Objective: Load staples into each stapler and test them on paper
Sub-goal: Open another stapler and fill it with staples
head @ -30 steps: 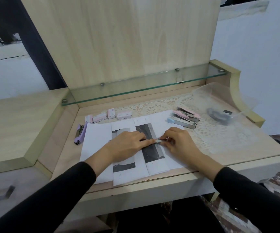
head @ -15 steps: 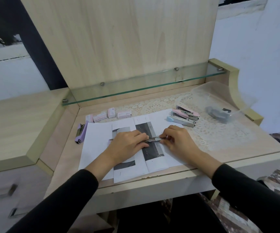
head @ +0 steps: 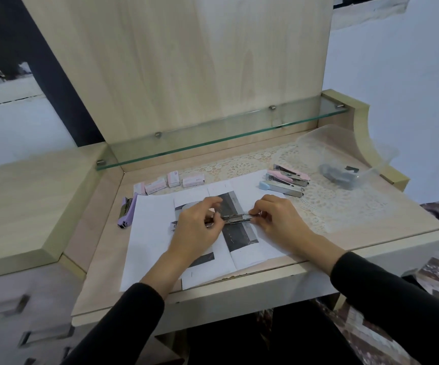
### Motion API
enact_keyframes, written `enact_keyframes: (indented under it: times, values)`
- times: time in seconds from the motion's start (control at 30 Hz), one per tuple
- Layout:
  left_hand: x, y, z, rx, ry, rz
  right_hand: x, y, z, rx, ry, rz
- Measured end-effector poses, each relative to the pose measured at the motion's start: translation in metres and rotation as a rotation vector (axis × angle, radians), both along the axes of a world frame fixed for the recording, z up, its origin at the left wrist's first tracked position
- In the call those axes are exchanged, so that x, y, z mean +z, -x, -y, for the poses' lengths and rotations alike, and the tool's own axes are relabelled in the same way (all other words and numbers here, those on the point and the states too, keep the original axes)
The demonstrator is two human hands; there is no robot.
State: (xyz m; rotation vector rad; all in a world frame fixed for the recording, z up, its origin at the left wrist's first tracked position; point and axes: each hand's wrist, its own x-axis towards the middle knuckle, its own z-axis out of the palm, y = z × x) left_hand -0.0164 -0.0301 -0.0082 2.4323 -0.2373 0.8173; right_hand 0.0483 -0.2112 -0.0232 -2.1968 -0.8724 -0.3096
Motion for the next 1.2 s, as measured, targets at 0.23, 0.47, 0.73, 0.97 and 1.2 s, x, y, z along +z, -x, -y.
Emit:
enact_keyframes:
  times: [0.23, 0.47, 0.73, 0.97, 1.2]
  values:
    - [-0.014, 0.007, -0.021, 0.104, -0.301, -0.020, -0.003, -0.003, 0.000, 0.012, -0.036, 0.019]
    - [-0.015, 0.009, -0.021, 0.118, -0.253, -0.055, -0.002, -0.002, 0.004, 0.035, -0.092, 0.104]
    - [-0.016, 0.007, -0.021, 0.083, -0.289, -0.019, 0.003, -0.002, 0.015, 0.090, 0.057, 0.182]
    - [-0.015, 0.009, -0.019, 0.097, -0.316, -0.031, 0.006, 0.006, 0.003, 0.040, 0.145, 0.271]
    - [-0.014, 0.010, -0.018, 0.106, -0.341, -0.011, 0.007, 0.010, -0.018, 0.041, 0.147, 0.230]
